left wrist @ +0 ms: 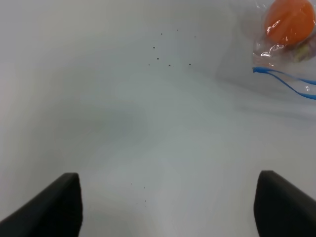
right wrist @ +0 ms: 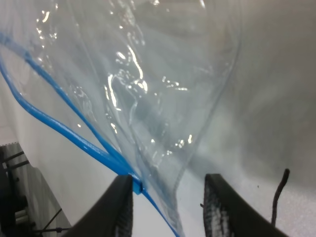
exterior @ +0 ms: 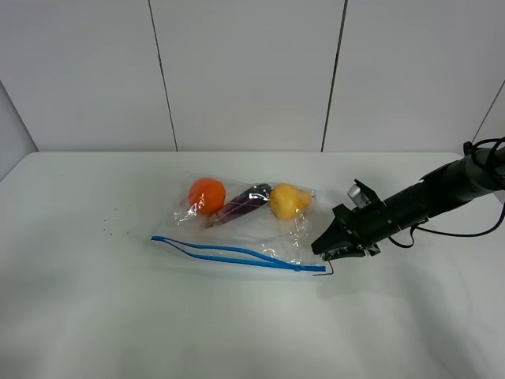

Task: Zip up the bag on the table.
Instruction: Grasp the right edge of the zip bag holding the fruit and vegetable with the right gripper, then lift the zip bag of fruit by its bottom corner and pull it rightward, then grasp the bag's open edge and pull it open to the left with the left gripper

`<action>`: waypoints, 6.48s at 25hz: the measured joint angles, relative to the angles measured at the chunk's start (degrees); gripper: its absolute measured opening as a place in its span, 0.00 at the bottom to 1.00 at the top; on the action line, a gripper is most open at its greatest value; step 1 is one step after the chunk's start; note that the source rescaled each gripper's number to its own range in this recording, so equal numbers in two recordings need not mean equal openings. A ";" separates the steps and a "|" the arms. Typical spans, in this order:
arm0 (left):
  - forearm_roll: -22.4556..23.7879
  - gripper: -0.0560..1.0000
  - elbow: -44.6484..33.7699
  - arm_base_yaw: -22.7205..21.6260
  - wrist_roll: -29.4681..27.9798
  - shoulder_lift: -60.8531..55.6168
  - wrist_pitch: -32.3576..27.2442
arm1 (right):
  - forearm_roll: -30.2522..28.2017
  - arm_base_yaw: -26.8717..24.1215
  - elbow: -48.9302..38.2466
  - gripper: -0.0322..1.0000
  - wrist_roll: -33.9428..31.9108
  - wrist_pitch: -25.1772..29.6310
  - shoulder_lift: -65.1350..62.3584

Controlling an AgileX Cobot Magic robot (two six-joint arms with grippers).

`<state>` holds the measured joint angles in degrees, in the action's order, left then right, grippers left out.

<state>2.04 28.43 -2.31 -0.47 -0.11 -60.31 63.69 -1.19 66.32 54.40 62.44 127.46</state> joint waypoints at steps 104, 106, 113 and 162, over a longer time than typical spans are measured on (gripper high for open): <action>-11.39 0.99 38.99 0.00 32.75 54.81 15.27 | 19.92 3.55 0.39 0.04 -12.70 6.42 -7.33; -14.78 0.97 39.93 0.00 41.90 59.79 20.15 | 19.92 3.55 0.39 0.04 -12.70 6.42 -7.33; -30.06 0.96 40.00 2.56 82.29 72.81 31.96 | 19.92 3.55 0.39 0.04 -12.70 6.42 -7.33; -26.76 0.83 30.62 47.41 92.44 108.53 79.28 | 20.22 3.55 0.39 0.04 -12.92 6.42 -7.33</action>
<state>-24.72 59.05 45.11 91.97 108.42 18.97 83.91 2.36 66.71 41.48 68.86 120.13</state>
